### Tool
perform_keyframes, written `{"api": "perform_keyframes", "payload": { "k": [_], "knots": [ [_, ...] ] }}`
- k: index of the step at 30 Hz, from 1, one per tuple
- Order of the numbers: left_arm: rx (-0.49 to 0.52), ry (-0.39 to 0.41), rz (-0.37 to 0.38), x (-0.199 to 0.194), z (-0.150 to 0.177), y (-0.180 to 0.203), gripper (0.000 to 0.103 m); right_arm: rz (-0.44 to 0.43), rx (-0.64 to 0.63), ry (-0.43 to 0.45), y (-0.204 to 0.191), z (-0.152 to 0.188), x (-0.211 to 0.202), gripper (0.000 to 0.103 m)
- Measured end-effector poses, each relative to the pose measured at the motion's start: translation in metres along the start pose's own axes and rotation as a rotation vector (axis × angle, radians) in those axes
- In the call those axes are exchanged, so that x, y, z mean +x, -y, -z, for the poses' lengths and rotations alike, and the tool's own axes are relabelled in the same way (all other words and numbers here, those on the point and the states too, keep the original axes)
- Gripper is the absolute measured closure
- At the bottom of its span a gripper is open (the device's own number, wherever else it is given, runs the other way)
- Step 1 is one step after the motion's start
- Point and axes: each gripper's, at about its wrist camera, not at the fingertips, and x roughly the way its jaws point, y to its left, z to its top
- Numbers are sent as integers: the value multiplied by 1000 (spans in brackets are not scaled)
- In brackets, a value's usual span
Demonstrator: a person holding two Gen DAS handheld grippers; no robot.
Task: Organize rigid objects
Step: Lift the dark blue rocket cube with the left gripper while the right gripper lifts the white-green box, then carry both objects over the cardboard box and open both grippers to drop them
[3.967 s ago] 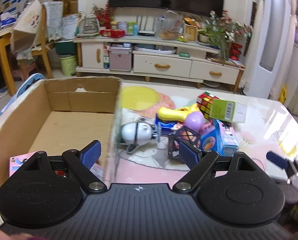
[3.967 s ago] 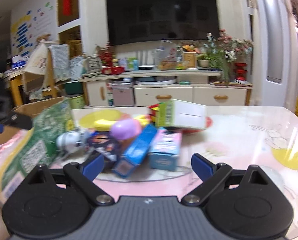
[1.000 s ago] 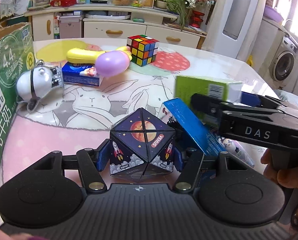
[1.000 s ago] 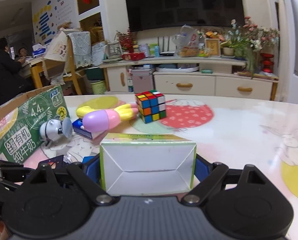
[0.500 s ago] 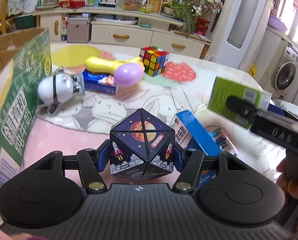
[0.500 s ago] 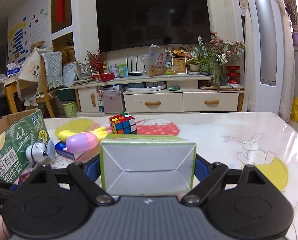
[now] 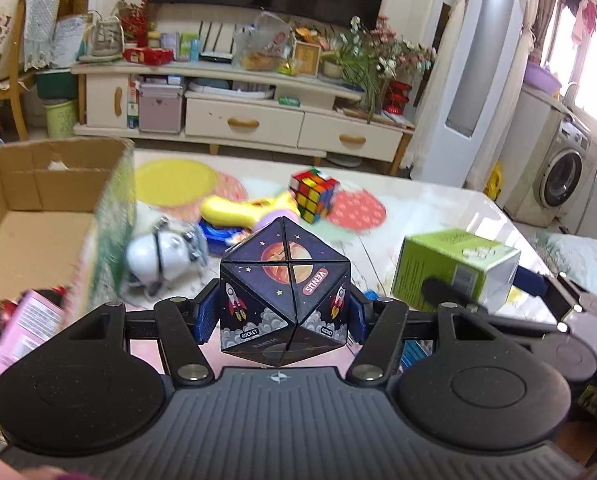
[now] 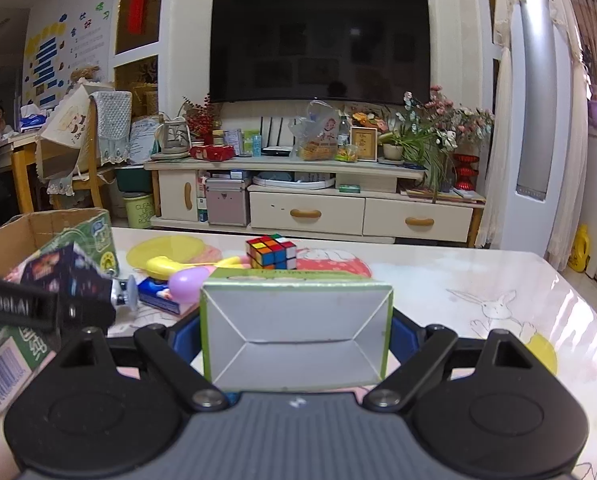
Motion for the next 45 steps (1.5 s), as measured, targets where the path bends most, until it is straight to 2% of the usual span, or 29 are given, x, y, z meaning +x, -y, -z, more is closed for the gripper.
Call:
{"api": "perform_keyframes", "payload": {
  "k": [12,24,34,45],
  "knots": [
    [-83,69,-56,-34,-24,-47,28,-92,-84,46,-57,-25,-4,15],
    [-199,115,-178,-38,-38,-83,28,-225,-177,86,-122,-51,12,14],
    [-302,98,-304,-33,-45,-116,28,-316,-286,84,-179,-63,35,14],
    [-374,69,-370,-34,-42,-128,28,-379,-373,63,-221,-64,57,14]
  ]
}}
